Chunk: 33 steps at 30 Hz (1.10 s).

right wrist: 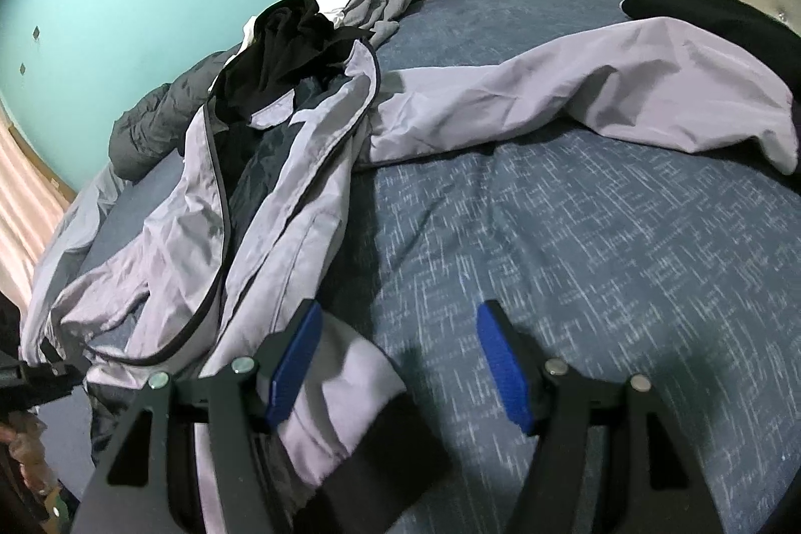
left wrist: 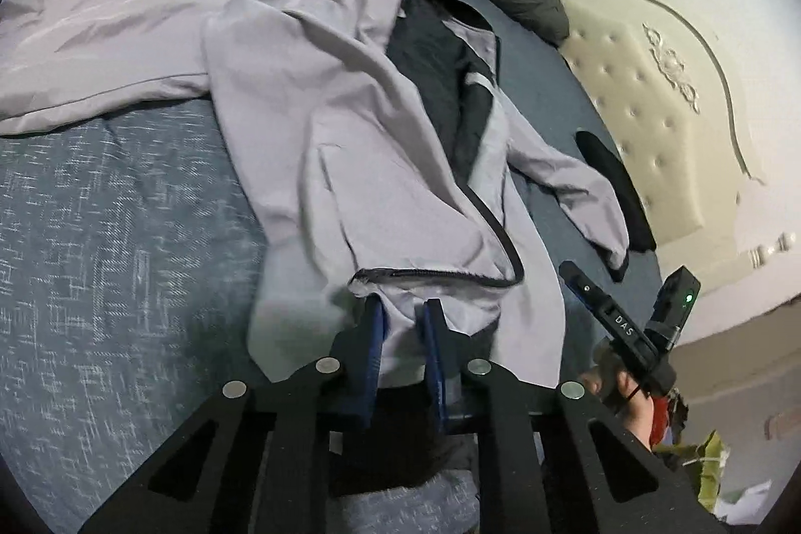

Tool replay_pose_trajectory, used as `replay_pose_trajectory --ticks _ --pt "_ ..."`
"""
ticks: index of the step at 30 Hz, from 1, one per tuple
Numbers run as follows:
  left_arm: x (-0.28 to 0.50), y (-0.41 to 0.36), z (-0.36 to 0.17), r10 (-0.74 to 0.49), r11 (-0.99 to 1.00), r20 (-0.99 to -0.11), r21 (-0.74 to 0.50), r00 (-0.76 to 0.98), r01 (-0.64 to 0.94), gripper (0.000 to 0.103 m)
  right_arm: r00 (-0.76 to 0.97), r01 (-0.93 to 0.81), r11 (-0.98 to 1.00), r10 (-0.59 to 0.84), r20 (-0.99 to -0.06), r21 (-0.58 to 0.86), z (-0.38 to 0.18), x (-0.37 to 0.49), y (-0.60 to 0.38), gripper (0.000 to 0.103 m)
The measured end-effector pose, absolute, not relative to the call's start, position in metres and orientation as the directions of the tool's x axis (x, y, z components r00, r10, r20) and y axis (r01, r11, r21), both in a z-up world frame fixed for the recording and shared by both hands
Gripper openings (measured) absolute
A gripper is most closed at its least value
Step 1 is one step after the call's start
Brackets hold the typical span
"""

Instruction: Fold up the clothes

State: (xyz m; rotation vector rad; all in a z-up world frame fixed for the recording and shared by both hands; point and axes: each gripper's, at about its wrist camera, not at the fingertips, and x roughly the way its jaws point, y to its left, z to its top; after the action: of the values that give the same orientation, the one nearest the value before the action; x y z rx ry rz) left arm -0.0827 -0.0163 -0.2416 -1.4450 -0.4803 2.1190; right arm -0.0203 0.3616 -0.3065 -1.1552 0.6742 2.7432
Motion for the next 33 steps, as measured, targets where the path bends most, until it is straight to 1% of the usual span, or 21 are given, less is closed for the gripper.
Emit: replay_pose_trajectory --ticks 3,5,10,16,22,25,27,28,29,31,33 --pt "-0.068 -0.002 -0.228 0.601 -0.798 -0.74 -0.53 -0.304 -0.287 0.017 -0.71 -0.247 -0.903 -0.079 -0.699 0.352 -0.303 -0.009 0.361 0.065" --pt "-0.057 0.009 -0.22 0.632 -0.772 -0.718 -0.549 -0.291 -0.321 0.017 -0.711 -0.252 -0.905 -0.068 -0.699 0.344 -0.301 -0.001 0.362 0.065" --pt "-0.037 0.038 -0.217 0.642 -0.752 -0.728 -0.536 -0.241 -0.383 0.017 -0.711 -0.273 -0.903 -0.043 -0.702 0.332 -0.297 0.018 0.368 0.065" --pt "-0.022 0.048 -0.231 0.639 -0.751 -0.74 -0.542 -0.211 -0.377 0.017 -0.724 -0.297 -0.893 -0.02 -0.689 0.338 -0.291 0.037 0.378 0.065" --pt "-0.006 0.057 -0.233 0.632 -0.748 -0.753 -0.532 -0.183 -0.398 0.017 -0.731 -0.308 -0.886 -0.013 -0.682 0.347 -0.286 0.048 0.386 0.065" --pt "0.0 0.065 -0.236 0.618 -0.746 -0.774 -0.523 -0.137 -0.411 0.021 -0.733 -0.311 -0.871 -0.034 -0.679 0.38 -0.285 0.051 0.388 0.065" --pt "0.004 0.067 -0.233 0.614 -0.74 -0.78 -0.518 -0.119 -0.429 0.028 -0.737 -0.308 -0.862 -0.052 -0.674 0.404 -0.283 0.052 0.388 0.065" --pt "0.006 0.065 -0.229 0.616 -0.737 -0.778 -0.515 -0.122 -0.438 0.036 -0.74 -0.294 -0.863 -0.066 -0.67 0.41 -0.281 0.052 0.385 0.065" --pt "0.007 0.06 -0.222 0.626 -0.734 -0.768 -0.52 -0.138 -0.437 0.048 -0.739 -0.284 -0.867 -0.074 -0.669 0.41 -0.279 0.052 0.383 0.065" --pt "0.005 0.045 -0.209 0.649 -0.732 -0.739 -0.541 -0.182 -0.414 0.059 -0.738 -0.266 -0.873 -0.089 -0.669 0.41 -0.277 0.051 0.378 0.065" --pt "0.001 0.022 -0.197 0.653 -0.747 -0.714 -0.551 -0.254 -0.372 0.059 -0.737 -0.251 -0.875 -0.104 -0.667 0.414 -0.277 0.051 0.374 0.065"
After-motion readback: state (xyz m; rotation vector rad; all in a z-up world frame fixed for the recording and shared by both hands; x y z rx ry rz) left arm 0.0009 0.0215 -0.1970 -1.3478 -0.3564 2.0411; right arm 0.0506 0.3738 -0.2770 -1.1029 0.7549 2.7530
